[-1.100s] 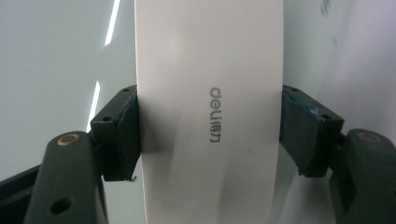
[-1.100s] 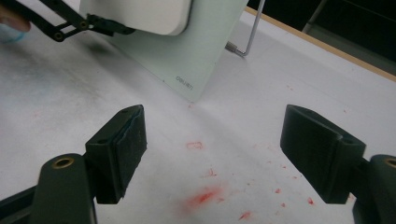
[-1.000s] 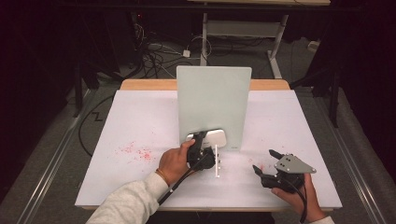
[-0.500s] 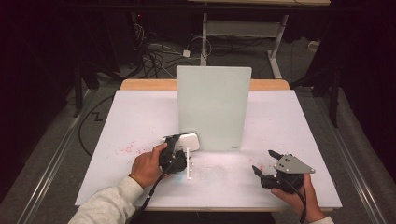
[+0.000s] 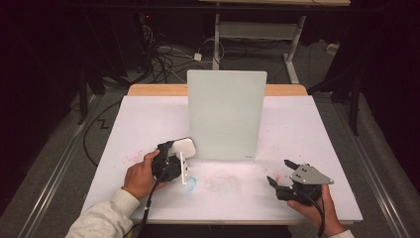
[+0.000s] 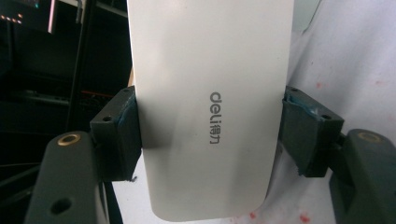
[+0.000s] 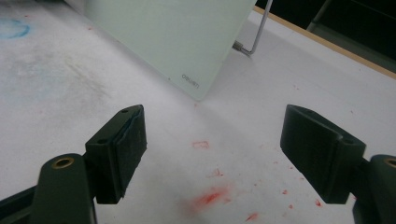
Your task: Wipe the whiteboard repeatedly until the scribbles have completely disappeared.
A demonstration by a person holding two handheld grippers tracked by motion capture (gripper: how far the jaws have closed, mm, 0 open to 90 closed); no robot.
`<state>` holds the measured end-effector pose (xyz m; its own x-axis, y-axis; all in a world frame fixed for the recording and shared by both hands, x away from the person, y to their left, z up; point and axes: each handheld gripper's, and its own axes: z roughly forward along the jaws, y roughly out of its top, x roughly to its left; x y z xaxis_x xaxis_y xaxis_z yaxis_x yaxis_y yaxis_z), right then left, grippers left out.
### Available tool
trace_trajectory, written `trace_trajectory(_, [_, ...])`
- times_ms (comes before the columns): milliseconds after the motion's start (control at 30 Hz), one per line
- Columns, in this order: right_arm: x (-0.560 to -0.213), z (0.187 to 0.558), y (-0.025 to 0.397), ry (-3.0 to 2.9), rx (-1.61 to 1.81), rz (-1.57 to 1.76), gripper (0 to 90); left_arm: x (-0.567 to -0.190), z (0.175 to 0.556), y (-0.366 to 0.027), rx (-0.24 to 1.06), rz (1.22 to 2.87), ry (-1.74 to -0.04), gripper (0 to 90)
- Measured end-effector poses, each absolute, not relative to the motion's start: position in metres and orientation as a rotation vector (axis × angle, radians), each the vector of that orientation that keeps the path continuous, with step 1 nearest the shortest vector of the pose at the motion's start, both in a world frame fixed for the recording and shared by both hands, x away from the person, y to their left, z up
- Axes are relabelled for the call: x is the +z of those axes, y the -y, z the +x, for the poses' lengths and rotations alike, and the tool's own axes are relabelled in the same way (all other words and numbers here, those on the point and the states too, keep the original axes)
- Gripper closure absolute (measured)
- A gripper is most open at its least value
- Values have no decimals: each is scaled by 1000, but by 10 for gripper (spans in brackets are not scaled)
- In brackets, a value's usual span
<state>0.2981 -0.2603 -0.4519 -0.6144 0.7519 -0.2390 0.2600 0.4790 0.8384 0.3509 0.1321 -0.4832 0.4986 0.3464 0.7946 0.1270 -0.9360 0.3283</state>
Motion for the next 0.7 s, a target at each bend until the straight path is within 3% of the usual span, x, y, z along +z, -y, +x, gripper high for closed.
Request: trace_trajectory(700, [-450,297,261,-2121,1072,819,234,-454,344,-146,1170,2388,-556,291])
